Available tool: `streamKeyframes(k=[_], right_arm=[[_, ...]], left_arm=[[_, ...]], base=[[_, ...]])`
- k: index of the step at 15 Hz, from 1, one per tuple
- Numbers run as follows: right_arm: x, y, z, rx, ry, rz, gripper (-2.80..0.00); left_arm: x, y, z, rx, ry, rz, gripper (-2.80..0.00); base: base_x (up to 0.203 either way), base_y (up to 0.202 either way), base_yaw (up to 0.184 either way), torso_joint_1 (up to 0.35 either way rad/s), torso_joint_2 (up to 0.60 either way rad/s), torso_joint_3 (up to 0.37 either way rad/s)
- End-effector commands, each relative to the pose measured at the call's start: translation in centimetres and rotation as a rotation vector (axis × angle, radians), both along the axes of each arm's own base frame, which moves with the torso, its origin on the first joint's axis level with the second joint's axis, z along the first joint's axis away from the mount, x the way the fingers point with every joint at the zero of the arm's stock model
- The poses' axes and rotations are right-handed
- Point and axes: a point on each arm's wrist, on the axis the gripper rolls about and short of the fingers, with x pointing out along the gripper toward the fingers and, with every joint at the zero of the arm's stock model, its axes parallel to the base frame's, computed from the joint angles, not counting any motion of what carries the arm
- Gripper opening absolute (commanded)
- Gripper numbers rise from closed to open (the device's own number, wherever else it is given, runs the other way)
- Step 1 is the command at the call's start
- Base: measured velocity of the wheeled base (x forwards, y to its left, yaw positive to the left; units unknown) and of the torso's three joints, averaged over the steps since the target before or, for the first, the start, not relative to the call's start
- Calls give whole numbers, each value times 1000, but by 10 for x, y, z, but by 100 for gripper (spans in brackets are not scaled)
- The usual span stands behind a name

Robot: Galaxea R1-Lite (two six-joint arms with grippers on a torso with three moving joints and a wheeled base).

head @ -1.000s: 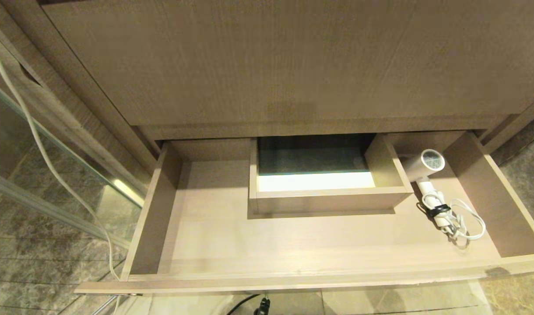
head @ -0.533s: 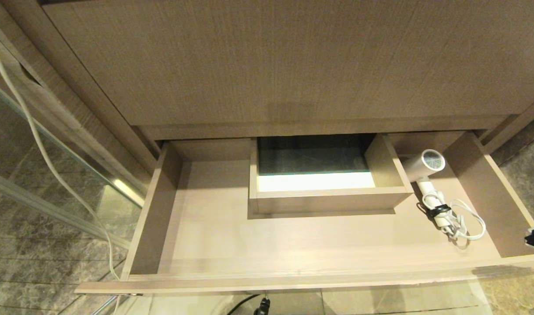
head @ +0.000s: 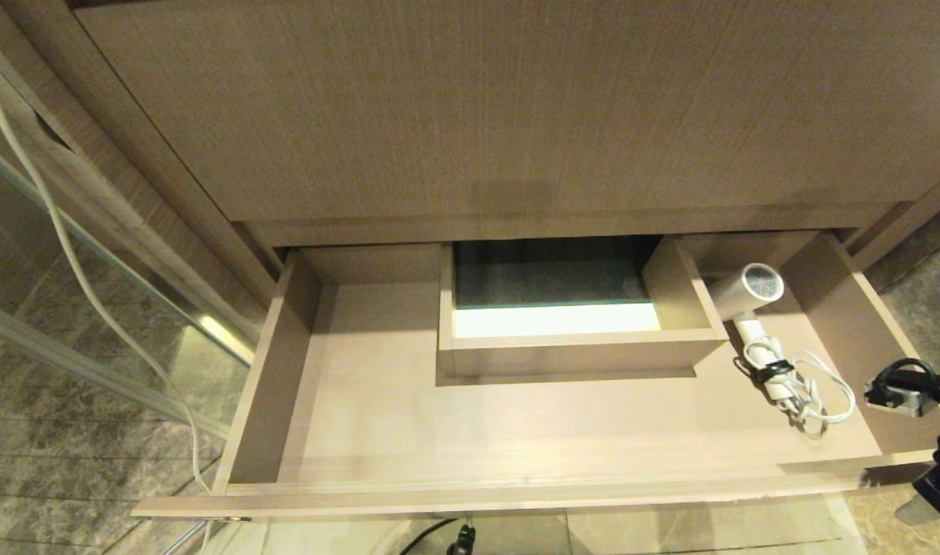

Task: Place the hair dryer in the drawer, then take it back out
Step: Close the drawer

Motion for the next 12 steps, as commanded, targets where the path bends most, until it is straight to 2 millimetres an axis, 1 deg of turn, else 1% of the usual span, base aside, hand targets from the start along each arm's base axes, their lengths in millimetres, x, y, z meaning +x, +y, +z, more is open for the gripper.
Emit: streamKeyframes(k=[1, 3, 6, 7, 9, 11, 12], right_arm=[[25, -8, -13, 18, 53, 8, -280], [37, -12, -15, 22, 45, 8, -280], [50, -22, -8, -6, -62, -25, -280], [54, -25, -1, -21, -118, -46, -280], [65, -29, 12, -31, -270, -124, -280], [82, -34, 23, -37, -467, -213, -280], [96, -36, 28, -37, -582, -250, -280]], left_arm=[[0, 0, 0, 0, 2, 0, -280], [0, 0, 0, 0, 2, 0, -280], [0, 0, 0, 0, 2, 0, -280], [0, 0, 0, 0, 1, 0, -280], [0, 0, 0, 0, 2, 0, -280], [0, 0, 0, 0, 2, 0, -280], [0, 0, 0, 0, 1, 0, -280]], base=[[0, 0, 0, 0, 0, 0], [0, 0, 0, 0, 0, 0], [0, 0, 0, 0, 0, 0], [0, 0, 0, 0, 0, 0], [0, 0, 0, 0, 0, 0], [0, 0, 0, 0, 0, 0], [0, 0, 0, 0, 0, 0]])
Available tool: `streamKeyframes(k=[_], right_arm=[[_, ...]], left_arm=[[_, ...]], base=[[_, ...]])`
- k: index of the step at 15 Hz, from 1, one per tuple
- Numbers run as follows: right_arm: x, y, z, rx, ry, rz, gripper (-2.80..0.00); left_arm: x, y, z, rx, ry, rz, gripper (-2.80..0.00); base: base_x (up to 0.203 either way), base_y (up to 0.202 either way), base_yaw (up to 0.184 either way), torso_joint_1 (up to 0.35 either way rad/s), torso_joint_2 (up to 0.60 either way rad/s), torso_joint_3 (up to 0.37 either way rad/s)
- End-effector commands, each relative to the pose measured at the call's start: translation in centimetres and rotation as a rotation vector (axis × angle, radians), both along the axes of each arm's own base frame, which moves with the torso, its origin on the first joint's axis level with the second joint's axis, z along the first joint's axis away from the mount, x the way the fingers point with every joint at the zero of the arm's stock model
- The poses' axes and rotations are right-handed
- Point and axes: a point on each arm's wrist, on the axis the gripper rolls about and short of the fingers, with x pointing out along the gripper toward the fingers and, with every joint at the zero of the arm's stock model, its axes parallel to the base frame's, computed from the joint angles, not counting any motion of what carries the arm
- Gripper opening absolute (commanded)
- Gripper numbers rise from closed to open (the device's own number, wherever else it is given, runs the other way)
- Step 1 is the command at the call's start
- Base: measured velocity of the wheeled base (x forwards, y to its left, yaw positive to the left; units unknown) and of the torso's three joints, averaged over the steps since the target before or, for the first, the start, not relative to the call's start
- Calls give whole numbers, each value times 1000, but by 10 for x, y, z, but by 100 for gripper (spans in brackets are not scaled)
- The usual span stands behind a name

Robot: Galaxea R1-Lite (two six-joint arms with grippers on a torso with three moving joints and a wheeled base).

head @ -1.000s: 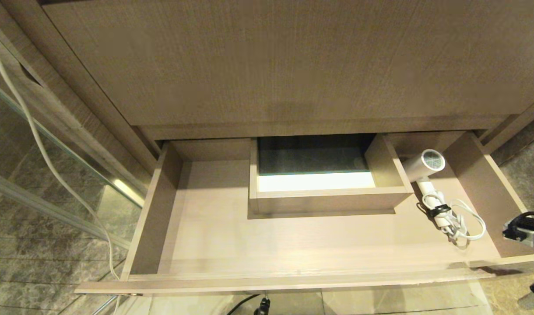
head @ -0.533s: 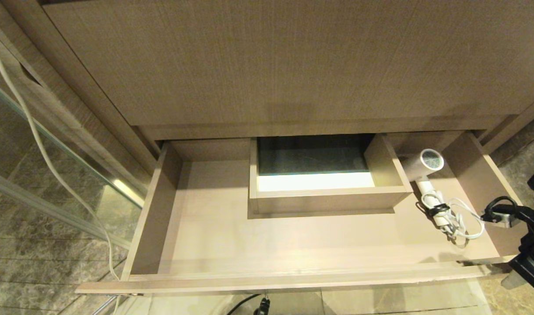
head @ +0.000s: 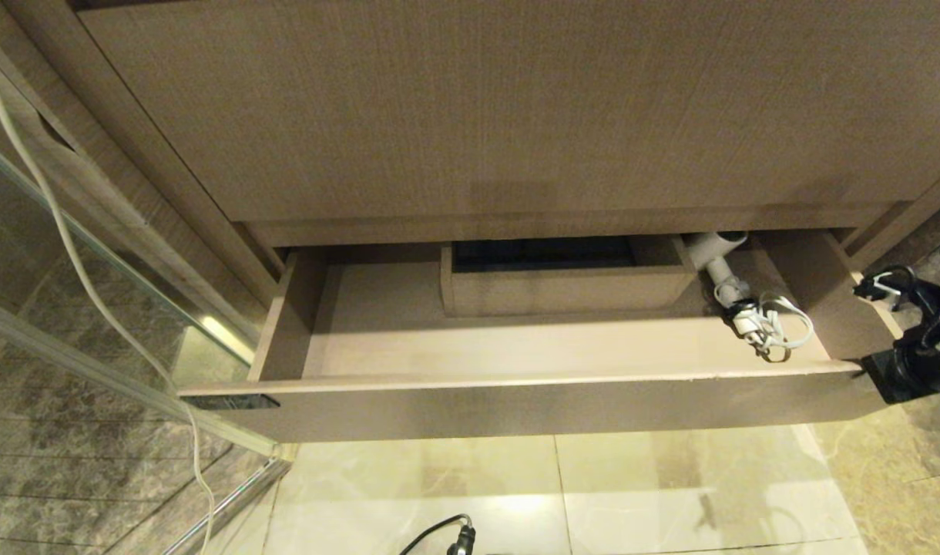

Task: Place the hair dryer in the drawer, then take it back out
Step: Close the drawer

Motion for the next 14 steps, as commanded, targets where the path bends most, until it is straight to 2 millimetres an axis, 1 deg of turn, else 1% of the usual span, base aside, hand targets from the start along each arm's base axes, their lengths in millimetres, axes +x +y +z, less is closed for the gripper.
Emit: streamKeyframes(k=[1, 2, 4, 5, 6, 7, 8, 9, 11, 12, 14], right_arm=[[31, -3, 13, -18, -271, -67, -280], [47, -2, 18, -20, -375, -116, -280], [58, 0, 27, -31, -510, -166, -280], [62, 1, 32, -30, -584, -192, -280], [65, 2, 38, -43, -664, -257, -280], [64, 4, 41, -72, -683, -344, -280], [58, 6, 49, -90, -697, -392, -280], [42, 11, 61, -82, -705, -383, -280], [-3, 24, 81, -42, -694, -321, -280], [-31, 32, 88, -25, -685, -296, -280], [-87, 48, 93, 5, -652, -262, -280]], left_arm=[[0, 0, 0, 0, 2, 0, -280], [0, 0, 0, 0, 3, 0, -280], [0, 0, 0, 0, 3, 0, -280], [0, 0, 0, 0, 3, 0, -280], [0, 0, 0, 0, 2, 0, -280], [0, 0, 0, 0, 1, 0, -280], [0, 0, 0, 0, 3, 0, -280], [0, 0, 0, 0, 3, 0, -280], [0, 0, 0, 0, 1, 0, -280], [0, 0, 0, 0, 3, 0, -280], [0, 0, 0, 0, 3, 0, -280]], base=[[0, 0, 0, 0, 0, 0], [0, 0, 0, 0, 0, 0], [0, 0, 0, 0, 0, 0], [0, 0, 0, 0, 0, 0], [0, 0, 0, 0, 0, 0], [0, 0, 0, 0, 0, 0], [0, 0, 0, 0, 0, 0], [0, 0, 0, 0, 0, 0], [0, 0, 0, 0, 0, 0], [0, 0, 0, 0, 0, 0], [0, 0, 0, 0, 0, 0]])
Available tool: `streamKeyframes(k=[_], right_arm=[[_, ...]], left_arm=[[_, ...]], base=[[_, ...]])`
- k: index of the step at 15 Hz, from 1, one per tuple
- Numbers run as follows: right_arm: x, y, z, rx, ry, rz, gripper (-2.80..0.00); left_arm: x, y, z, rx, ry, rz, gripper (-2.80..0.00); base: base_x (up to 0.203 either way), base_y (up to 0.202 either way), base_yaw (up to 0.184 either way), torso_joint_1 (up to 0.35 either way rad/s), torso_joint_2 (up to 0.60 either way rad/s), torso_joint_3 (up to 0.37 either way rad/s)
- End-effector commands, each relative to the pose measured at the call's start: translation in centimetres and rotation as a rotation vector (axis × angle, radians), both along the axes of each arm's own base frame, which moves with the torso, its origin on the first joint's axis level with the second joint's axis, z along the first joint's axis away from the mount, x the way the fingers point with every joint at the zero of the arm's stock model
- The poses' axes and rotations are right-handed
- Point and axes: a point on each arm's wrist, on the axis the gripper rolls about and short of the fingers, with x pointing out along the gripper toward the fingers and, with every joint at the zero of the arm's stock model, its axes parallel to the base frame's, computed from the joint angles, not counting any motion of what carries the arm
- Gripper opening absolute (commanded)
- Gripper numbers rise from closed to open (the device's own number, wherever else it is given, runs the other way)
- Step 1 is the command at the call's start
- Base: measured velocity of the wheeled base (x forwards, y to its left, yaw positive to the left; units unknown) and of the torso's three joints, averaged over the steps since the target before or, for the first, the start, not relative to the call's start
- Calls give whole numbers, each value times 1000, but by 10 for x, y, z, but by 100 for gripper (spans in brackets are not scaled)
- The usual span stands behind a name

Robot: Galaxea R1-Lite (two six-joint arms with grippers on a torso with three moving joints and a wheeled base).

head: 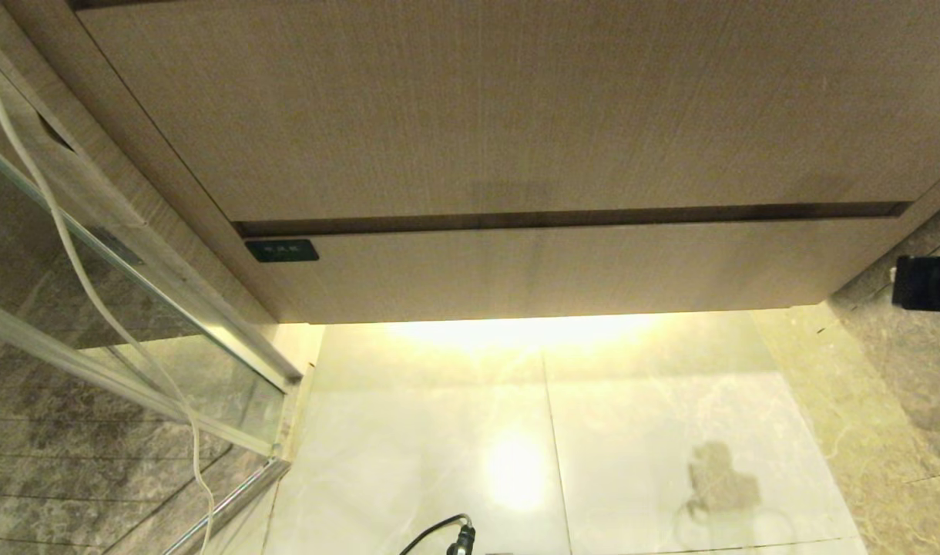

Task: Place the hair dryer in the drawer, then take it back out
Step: Pull open the drawer

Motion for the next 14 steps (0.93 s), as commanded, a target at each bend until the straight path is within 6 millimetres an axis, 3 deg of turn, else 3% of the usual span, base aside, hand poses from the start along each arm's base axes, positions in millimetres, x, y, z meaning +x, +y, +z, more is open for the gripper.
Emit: streamKeyframes(k=[1, 4, 8, 11, 13, 14], right_arm=[[-84, 23, 22, -5, -64, 33, -280], [-161, 43, -3, 11, -69, 82, -280], [-238, 60, -70, 6, -169, 145, -280], [-244, 61, -132, 0, -108, 171, -280], [-242, 61, -150, -1, -90, 187, -280], [-242, 61, -148, -1, -92, 205, -280]], left_arm=[[0, 0, 0, 0, 1, 0, -280], [0, 0, 0, 0, 2, 0, -280], [0, 0, 0, 0, 2, 0, -280], [0, 0, 0, 0, 1, 0, -280], [0, 0, 0, 0, 2, 0, -280], [0, 0, 0, 0, 2, 0, -280]], base=[[0, 0, 0, 0, 0, 0], [0, 0, 0, 0, 0, 0], [0, 0, 0, 0, 0, 0], [0, 0, 0, 0, 0, 0], [0, 0, 0, 0, 0, 0], [0, 0, 0, 0, 0, 0]])
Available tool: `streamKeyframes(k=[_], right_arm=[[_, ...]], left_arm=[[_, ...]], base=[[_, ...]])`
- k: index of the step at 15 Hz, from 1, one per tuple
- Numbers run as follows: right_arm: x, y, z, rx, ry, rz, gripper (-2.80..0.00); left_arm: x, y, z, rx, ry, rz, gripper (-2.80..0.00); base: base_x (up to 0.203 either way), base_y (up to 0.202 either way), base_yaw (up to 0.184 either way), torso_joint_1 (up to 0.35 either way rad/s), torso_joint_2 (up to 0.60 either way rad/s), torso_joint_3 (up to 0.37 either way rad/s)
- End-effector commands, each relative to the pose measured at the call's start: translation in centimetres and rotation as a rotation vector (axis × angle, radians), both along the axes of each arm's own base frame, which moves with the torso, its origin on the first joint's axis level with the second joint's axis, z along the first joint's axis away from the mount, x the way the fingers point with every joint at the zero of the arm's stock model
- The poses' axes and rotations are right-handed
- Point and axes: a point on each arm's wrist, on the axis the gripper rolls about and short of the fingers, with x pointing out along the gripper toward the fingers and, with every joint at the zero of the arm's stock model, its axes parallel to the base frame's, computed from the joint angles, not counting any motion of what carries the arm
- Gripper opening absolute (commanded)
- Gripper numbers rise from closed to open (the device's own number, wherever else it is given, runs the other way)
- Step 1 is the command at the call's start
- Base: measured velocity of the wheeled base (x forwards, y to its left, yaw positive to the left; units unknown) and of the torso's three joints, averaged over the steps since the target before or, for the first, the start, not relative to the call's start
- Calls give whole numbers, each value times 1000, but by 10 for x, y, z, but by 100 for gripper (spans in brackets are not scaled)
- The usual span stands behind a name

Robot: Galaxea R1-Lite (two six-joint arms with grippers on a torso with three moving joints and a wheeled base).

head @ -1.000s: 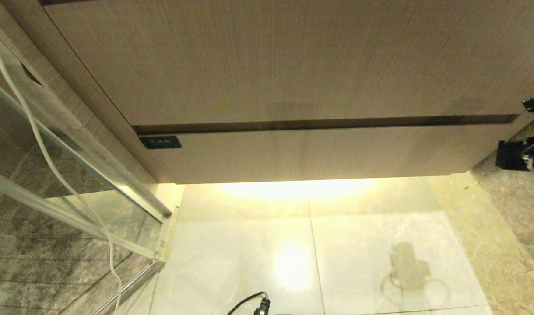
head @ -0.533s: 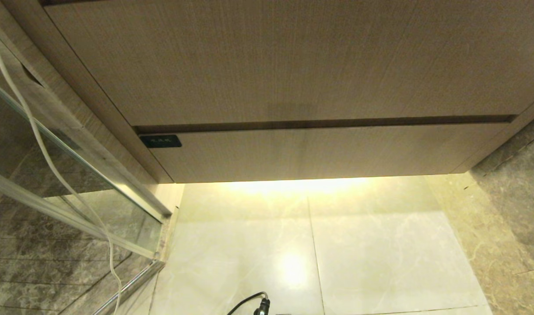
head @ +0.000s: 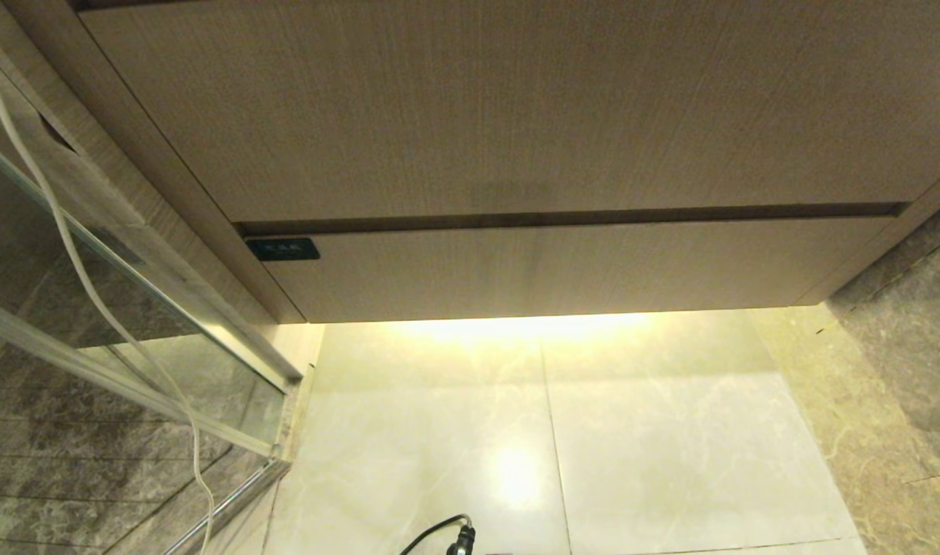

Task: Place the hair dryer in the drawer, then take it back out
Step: Pull open the drawer

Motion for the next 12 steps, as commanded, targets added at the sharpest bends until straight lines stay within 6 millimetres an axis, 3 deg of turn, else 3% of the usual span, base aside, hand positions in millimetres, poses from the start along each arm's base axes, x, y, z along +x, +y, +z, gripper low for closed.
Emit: streamKeyframes(k=[1, 4, 8, 12], right_arm=[[-3, 1, -10, 4, 19, 33, -280], [-6, 1, -10, 24, -8, 90, -280], [-25, 1, -14, 10, -254, 123, -280], [-25, 0, -14, 14, -258, 129, -280]], left_arm=[[0, 0, 0, 0, 1, 1, -280], [0, 0, 0, 0, 2, 1, -280], [0, 0, 0, 0, 2, 1, -280], [0, 0, 0, 0, 2, 1, -280]], base=[[0, 0, 0, 0, 0, 0], [0, 0, 0, 0, 0, 0], [0, 0, 0, 0, 0, 0], [0, 0, 0, 0, 0, 0]])
